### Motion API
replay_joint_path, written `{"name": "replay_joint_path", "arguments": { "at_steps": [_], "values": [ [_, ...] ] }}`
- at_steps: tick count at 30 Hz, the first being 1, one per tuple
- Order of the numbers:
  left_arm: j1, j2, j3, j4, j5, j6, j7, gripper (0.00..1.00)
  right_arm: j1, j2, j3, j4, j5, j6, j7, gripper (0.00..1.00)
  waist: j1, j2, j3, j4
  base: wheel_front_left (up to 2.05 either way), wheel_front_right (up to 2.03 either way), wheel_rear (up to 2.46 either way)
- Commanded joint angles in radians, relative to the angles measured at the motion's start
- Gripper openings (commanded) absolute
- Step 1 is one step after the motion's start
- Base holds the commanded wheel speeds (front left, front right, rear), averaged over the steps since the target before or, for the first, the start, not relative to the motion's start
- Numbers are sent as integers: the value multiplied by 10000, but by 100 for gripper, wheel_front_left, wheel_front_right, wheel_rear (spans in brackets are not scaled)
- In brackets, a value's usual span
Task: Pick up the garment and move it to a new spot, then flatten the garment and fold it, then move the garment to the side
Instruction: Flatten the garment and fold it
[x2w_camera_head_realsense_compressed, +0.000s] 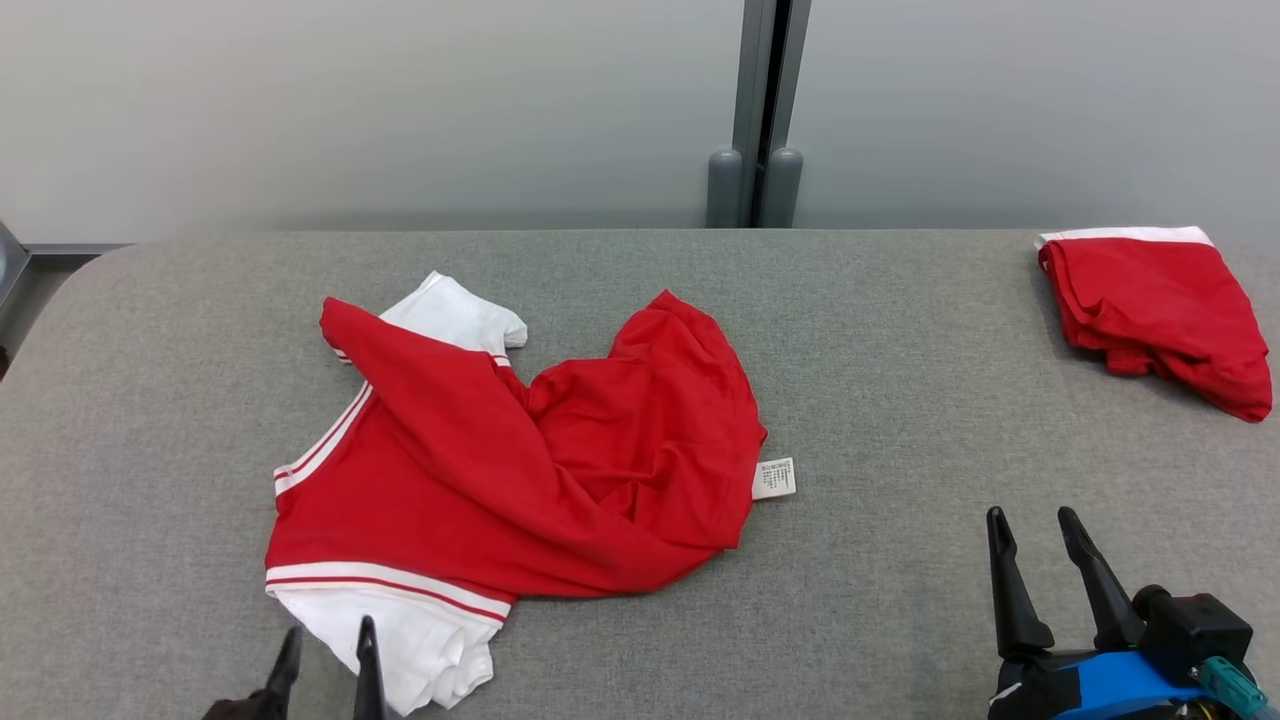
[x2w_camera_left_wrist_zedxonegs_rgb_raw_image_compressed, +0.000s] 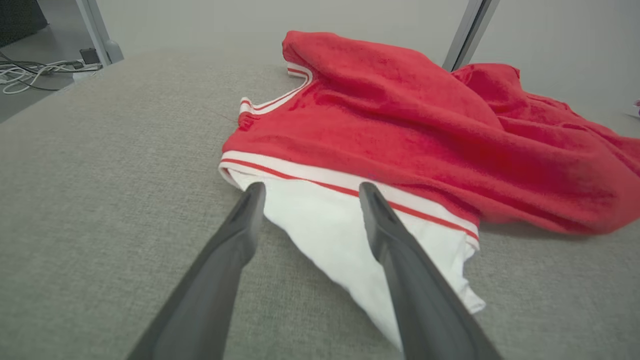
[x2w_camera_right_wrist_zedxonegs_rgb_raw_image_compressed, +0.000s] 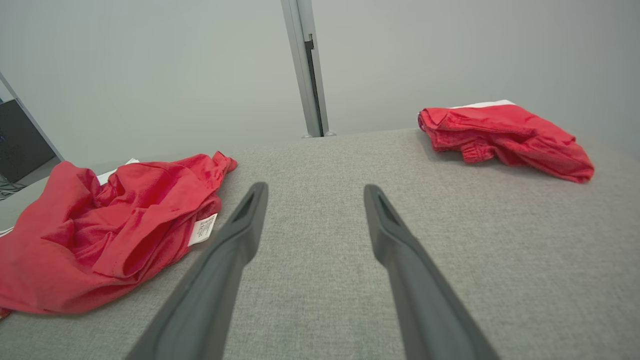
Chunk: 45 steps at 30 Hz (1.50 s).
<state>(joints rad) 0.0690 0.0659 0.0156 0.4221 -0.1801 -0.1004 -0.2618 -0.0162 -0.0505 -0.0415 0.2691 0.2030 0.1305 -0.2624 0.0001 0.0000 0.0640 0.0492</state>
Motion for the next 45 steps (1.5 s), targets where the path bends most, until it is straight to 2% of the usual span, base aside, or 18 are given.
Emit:
{"name": "replay_joint_path", "arguments": {
  "at_steps": [1,12,17,18,19,21,26,36,45],
  "values": [
    [19,-5,-57,42,-57,-50,-42,100,46,-4,-19,10,5,5,-31,100,-1,0,11,10,0,0,0],
    [-418,-119,-499,1677,-749,-262,-42,100,-38,-4,120,114,33,5,-31,100,-1,0,46,-58,0,0,0],
    [-581,-124,-879,1944,-1047,-319,-42,98,-20,-4,118,146,29,5,-31,100,-1,0,32,-89,0,0,0],
    [-598,-128,-1010,1992,-1148,-324,-42,72,-10,-4,113,158,28,5,-31,100,-1,0,19,-92,0,0,0],
    [-618,-129,-1114,2041,-1234,-327,-42,33,3,-4,118,172,22,5,-31,100,-1,0,4,-91,0,0,0],
    [-664,-111,-1252,2150,-1415,-329,-42,0,18,-4,133,197,12,5,-31,100,-1,0,-29,-86,0,0,0],
    [-787,66,-1160,1992,-1750,-310,-42,0,60,-4,111,204,-8,5,-31,100,-1,0,-116,-28,0,0,0],
    [-89,511,470,916,-1712,-311,-42,0,190,-7,15,186,53,5,-31,100,-1,0,-106,226,0,0,0],
    [693,290,1185,884,-1339,-12,-42,0,103,-6,-73,273,86,5,-31,100,-1,0,-30,343,0,0,0]
  ]
}}
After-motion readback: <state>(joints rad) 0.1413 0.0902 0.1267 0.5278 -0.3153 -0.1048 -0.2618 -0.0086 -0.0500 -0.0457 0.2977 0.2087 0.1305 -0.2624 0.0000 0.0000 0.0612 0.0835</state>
